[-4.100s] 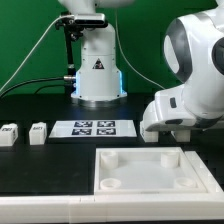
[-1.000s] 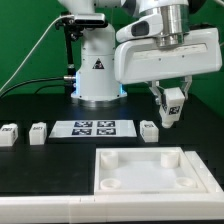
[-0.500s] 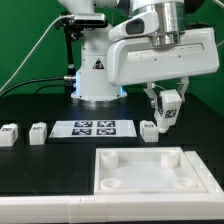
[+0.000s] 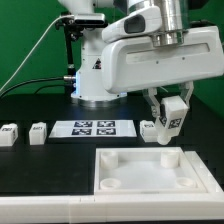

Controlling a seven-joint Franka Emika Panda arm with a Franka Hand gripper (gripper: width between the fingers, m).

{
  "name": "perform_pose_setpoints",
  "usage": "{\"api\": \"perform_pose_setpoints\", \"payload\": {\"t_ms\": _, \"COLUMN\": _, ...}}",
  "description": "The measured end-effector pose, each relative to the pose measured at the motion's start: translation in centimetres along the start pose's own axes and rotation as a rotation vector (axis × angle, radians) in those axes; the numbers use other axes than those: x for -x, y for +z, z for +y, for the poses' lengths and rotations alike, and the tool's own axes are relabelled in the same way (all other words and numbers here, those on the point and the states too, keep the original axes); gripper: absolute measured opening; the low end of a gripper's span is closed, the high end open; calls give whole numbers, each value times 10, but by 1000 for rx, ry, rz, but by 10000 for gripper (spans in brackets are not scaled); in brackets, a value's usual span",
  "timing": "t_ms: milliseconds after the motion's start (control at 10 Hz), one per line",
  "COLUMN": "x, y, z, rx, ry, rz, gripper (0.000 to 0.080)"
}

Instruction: Assemble one leg

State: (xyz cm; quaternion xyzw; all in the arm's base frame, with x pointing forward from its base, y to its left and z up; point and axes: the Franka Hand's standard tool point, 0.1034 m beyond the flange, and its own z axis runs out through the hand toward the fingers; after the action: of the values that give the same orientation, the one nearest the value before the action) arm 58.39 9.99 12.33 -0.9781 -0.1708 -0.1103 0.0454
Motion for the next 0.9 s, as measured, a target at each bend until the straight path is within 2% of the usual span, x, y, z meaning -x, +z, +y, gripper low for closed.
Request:
{"api": "perform_pose_setpoints", "payload": {"t_ms": 100, "x": -4, "y": -1, "z": 3, "rx": 21, "ry": 2, "rz": 60, "gripper": 294}}
{"api": "perform_pose_setpoints", "payload": {"t_ms": 200, "x": 2, "y": 2, "z": 2, "rx": 20, "ry": 1, "rz": 50, "gripper": 294}}
{"api": "perform_pose_setpoints", "payload": {"t_ms": 300, "x": -1, "y": 1, "z": 4, "rx": 27, "ry": -4, "rz": 71, "gripper": 294}}
{"api": "perform_pose_setpoints", "payload": {"t_ms": 400, "x": -5, "y": -2, "z": 14, "rx": 79, "ry": -24, "rz": 201, "gripper": 294}}
{"api": "perform_pose_setpoints", "payload": {"t_ms": 500, "x": 7, "y": 2, "z": 13, "rx": 96, "ry": -22, "rz": 236, "gripper": 294}}
{"api": "perform_pose_setpoints", "payload": {"t_ms": 600, "x": 2, "y": 3, "z": 17, "rx": 97, "ry": -18, "rz": 241, "gripper": 294}}
{"api": "perform_pose_setpoints", "payload": {"t_ms": 900, "x": -35, "y": 9, "z": 26, "rx": 87, "ry": 0, "rz": 263, "gripper": 294}}
